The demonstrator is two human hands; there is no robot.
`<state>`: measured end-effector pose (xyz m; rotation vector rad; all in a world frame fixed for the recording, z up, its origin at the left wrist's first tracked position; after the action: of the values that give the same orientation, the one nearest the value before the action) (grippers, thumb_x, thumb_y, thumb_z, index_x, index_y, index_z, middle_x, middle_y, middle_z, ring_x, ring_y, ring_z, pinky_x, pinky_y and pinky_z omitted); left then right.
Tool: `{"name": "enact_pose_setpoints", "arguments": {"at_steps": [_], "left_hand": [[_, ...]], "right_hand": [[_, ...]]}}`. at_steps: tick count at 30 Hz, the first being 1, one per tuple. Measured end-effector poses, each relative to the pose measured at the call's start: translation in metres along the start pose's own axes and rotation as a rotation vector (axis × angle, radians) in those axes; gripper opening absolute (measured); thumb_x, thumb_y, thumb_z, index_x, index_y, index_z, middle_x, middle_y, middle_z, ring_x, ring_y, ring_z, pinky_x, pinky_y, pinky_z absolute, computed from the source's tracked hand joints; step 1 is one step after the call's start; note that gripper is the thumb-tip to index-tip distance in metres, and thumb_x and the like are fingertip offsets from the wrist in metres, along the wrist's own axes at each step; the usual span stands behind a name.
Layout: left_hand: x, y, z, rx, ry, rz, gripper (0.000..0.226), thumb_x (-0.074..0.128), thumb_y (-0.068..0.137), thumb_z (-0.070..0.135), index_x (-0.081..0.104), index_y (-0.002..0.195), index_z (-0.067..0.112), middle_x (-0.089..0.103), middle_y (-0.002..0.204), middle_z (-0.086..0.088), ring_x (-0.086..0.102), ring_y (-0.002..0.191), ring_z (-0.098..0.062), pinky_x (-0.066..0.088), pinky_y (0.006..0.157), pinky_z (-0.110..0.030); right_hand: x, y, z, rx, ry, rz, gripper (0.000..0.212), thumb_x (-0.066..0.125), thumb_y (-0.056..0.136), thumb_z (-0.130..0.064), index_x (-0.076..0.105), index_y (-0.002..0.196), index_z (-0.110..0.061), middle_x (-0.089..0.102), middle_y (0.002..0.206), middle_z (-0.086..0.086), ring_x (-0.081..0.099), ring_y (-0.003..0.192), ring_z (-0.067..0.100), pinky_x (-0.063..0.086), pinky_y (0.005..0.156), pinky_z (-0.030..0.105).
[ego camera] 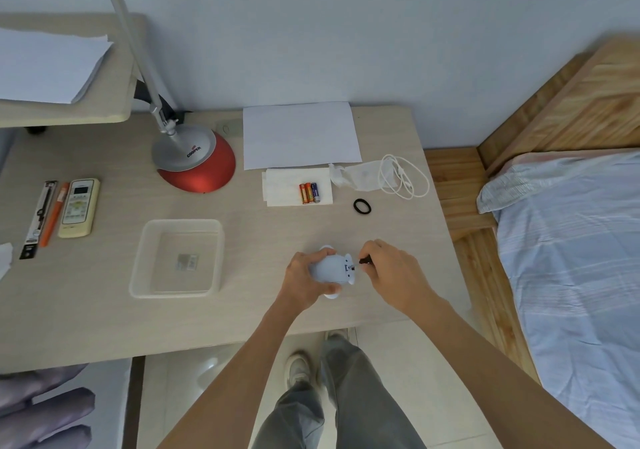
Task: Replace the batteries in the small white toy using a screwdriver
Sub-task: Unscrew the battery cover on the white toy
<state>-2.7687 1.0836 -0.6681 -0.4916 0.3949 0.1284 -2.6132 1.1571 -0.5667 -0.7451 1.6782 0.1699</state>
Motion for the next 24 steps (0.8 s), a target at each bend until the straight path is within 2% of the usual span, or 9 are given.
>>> {"name": "enact_pose_setpoints", "arguments": {"at_steps": [4,7,13,18,24], "left_hand": [[-0.0004,0.0006,-0.0001,0.002,-0.003,0.005,0.075,0.098,0.065,0.026,0.067,0.132,0.041,0.054,0.123,-0.003,0.054,0.116,-0.025,0.054,0.095,-0.035],[-0.0015,0.0018,-0.001,0.005,-0.007,0.003,0.076,0.099,0.065,0.027,0.068,0.134,0.037,0.054,0.123,-0.003,0.055,0.116,-0.025,0.051,0.092,-0.03],[-0.0029,0.0026,-0.0007,-0.002,-0.025,-0.005,0.075,0.1,0.064,0.024,0.07,0.132,0.036,0.054,0.118,0.002,0.056,0.112,-0.023,0.048,0.089,-0.027],[-0.0031,0.0008,0.0034,0.005,-0.034,-0.002,0.074,0.1,0.063,0.021,0.071,0.13,0.035,0.055,0.117,0.003,0.056,0.112,-0.024,0.048,0.088,-0.027],[-0.004,-0.0012,0.0064,0.018,-0.04,0.002,0.074,0.1,0.064,0.017,0.071,0.131,0.03,0.055,0.118,0.001,0.055,0.112,-0.022,0.044,0.083,-0.018]], "right_hand": [[0.0008,0.0011,0.0039,0.055,-0.031,0.021,0.014,0.058,0.107,-0.029,0.063,0.101,-0.018,0.064,0.095,-0.001,0.066,0.078,0.025,0.058,0.072,0.045],[-0.0007,0.0003,0.003,0.053,-0.045,0.024,0.014,0.056,0.108,-0.031,0.06,0.102,-0.018,0.063,0.093,-0.001,0.067,0.077,0.026,0.058,0.07,0.044],[0.0005,-0.0002,-0.0017,-0.002,-0.076,-0.026,0.015,0.056,0.108,-0.025,0.053,0.12,-0.017,0.056,0.113,0.002,0.068,0.077,0.032,0.059,0.07,0.048],[0.0011,-0.0025,-0.0009,-0.005,-0.1,-0.006,0.012,0.05,0.111,-0.027,0.055,0.113,-0.016,0.054,0.109,0.003,0.063,0.07,0.03,0.057,0.066,0.045],[-0.0003,0.0018,0.0035,0.04,-0.105,0.031,0.021,0.053,0.11,-0.033,0.06,0.104,-0.015,0.058,0.103,0.002,0.065,0.072,0.028,0.052,0.063,0.04]]}}
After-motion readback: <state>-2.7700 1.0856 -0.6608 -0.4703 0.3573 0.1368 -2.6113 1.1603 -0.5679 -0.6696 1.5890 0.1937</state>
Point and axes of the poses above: each hand's wrist, its own y-axis towards the middle knuckle, its own x-axis out of the palm, z = x × y, the point moved 10 cm from there along y, towards the middle knuckle
